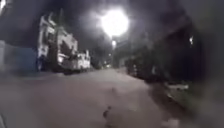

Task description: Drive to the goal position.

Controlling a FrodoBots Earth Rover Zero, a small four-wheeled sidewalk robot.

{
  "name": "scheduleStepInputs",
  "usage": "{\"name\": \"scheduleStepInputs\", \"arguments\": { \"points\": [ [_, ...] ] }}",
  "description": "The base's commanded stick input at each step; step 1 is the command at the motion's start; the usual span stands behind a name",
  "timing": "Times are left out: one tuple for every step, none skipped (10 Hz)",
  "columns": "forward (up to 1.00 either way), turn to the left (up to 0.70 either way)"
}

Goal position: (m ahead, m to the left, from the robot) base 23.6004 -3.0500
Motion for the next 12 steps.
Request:
{"name": "scheduleStepInputs", "arguments": {
  "points": [
    [0.7,0.0],
    [0.7,0.0],
    [0.7,0.0],
    [0.7,0.0],
    [0.7,0.0],
    [0.22,0.0],
    [0.59,0.0],
    [0.7,0.0],
    [0.7,0.0],
    [0.7,0.0],
    [0.7,0.0],
    [0.7,0.0]
  ]
}}
